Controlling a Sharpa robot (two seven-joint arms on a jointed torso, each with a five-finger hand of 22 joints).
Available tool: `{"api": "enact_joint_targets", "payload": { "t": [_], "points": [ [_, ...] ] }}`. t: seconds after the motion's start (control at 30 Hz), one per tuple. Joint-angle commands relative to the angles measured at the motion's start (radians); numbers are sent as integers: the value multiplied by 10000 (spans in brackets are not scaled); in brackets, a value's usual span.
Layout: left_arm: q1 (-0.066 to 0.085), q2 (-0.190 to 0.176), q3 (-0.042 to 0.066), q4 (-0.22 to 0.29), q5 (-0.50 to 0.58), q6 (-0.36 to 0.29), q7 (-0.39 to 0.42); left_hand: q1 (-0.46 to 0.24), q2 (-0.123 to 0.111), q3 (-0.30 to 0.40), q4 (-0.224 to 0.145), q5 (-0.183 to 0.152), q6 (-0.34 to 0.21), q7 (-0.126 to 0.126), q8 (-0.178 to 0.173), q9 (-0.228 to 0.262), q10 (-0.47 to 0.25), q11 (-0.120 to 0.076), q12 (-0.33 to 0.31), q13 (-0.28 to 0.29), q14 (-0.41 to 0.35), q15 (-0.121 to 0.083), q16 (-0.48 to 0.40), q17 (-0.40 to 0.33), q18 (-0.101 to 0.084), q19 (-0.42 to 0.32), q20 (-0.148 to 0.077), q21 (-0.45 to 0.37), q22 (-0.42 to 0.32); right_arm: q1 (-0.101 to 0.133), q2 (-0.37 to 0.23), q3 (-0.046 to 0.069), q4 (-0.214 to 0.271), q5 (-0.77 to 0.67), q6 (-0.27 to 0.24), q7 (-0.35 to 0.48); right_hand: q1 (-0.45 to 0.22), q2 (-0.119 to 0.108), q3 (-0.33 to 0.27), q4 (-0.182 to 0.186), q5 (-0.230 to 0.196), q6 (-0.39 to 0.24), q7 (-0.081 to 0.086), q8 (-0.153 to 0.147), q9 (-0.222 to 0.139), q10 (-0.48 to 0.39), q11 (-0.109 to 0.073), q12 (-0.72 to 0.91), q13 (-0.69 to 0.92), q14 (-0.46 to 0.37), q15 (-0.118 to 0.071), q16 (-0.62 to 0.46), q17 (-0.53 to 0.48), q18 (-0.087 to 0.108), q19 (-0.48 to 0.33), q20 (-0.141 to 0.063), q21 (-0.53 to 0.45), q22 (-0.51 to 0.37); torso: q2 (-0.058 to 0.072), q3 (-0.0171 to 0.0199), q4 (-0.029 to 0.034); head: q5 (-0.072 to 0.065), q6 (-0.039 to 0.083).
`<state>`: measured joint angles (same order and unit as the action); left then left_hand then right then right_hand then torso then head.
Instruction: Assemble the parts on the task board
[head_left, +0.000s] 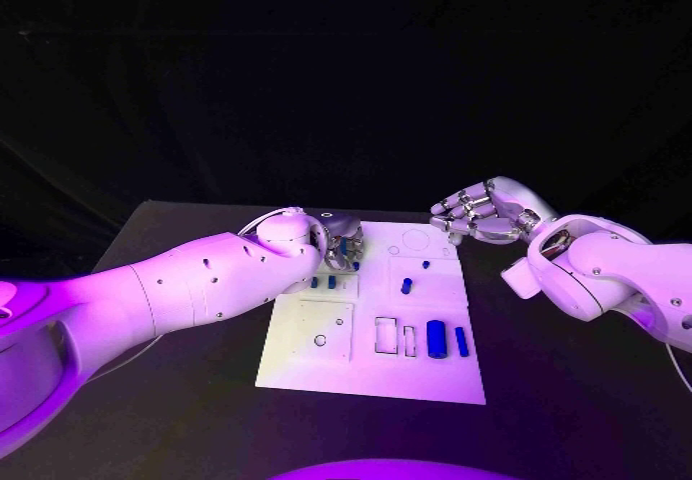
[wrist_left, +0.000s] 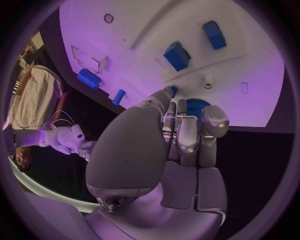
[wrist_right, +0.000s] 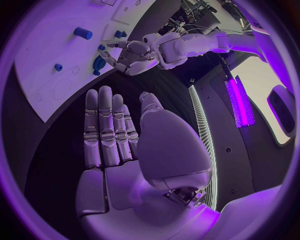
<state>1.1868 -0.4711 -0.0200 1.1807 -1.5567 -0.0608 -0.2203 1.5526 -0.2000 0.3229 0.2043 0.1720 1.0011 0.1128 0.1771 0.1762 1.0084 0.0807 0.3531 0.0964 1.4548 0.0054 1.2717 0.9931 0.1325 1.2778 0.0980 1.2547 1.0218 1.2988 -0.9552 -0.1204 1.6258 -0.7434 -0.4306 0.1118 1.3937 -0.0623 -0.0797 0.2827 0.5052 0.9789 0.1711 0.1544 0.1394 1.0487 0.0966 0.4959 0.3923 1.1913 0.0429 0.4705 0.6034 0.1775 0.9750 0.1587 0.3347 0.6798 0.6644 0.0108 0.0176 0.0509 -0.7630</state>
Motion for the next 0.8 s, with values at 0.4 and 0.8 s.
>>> {"api": "enact_joint_targets", "payload": {
  "t": [0.4,0.8],
  "points": [
    [-108,225,-1,-317,113,72,149,-24,102,276,-53,43,188,31,-121,-49,274,-12,-184,-78,42,-53,41,-58,-209,35,-49,124,84,-6,26,2,35,-51,155,82,-45,44,-1,-13,39,-20,-1,37,-10,-3,22,55,-16,5,13,-66,-17,45,44,34,-69,-15,6,6,-2,-1,-11],
    [-149,303,-6,-447,247,104,274,-51,93,411,-110,41,265,9,-176,-74,425,-86,-282,-114,40,-102,67,-84,-205,10,-73,156,108,-6,65,2,15,-52,176,88,-45,44,-1,-13,39,-20,-1,37,-10,-3,22,55,-16,5,13,-66,-17,45,44,34,-69,-15,-1,10,6,-19,-44]
  ]
}}
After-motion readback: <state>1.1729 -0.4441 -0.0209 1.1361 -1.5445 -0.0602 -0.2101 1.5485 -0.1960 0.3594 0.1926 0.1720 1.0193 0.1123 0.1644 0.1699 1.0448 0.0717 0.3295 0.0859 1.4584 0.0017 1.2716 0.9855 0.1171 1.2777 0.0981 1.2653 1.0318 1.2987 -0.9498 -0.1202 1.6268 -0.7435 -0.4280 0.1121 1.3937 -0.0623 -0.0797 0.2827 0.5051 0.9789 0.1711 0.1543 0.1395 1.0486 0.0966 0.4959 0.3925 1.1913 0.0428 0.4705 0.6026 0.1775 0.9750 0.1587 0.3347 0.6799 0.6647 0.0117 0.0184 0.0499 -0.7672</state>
